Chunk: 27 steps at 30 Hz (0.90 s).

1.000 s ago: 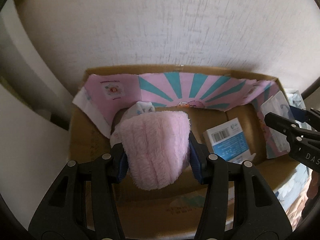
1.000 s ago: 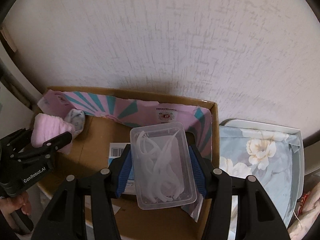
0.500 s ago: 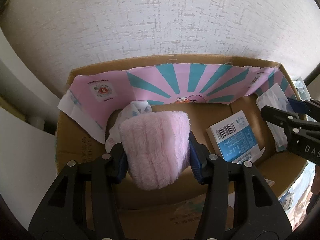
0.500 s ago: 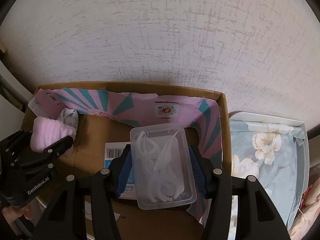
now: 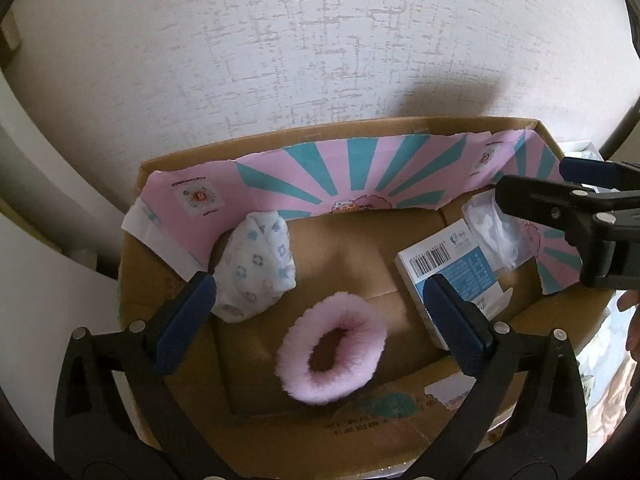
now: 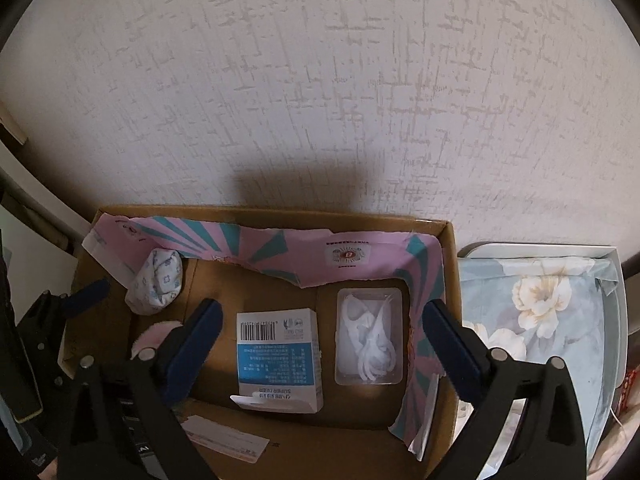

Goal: Organize objects
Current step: 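Carry hair tie and container into the cardboard box and open both grippers, then withdraw both grippers from the cardboard box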

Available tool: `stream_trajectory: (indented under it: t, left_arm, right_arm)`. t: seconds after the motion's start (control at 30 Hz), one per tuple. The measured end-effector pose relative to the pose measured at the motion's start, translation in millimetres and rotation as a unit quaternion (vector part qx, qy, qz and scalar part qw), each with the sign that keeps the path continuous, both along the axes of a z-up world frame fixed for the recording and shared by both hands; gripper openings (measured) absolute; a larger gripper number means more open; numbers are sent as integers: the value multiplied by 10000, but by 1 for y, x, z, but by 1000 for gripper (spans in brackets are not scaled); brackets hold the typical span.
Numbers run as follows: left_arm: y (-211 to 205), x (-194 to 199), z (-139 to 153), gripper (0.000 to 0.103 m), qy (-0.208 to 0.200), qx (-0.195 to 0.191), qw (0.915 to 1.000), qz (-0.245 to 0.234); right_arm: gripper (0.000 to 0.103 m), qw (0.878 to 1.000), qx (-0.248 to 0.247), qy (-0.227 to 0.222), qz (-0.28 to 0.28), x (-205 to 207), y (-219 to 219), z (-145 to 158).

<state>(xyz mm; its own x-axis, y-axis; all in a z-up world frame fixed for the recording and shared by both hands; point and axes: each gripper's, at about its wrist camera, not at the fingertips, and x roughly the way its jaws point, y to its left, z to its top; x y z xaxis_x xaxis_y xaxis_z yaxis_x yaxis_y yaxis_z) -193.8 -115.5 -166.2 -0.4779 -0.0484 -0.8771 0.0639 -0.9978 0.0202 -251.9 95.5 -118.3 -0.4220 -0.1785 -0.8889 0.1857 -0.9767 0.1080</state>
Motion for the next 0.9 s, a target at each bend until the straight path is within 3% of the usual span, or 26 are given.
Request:
stream_trajectory:
  t: [0.3,0.9]
  left_arm:
    - [16,13,9,103,111,-60,9999,115]
    - [65,77,89,103,692,-347,9963,382]
  right_arm:
    - [100,9999,-50,93,113,1,-8,8]
    - [100,9952,-147,602,754,57,26,76]
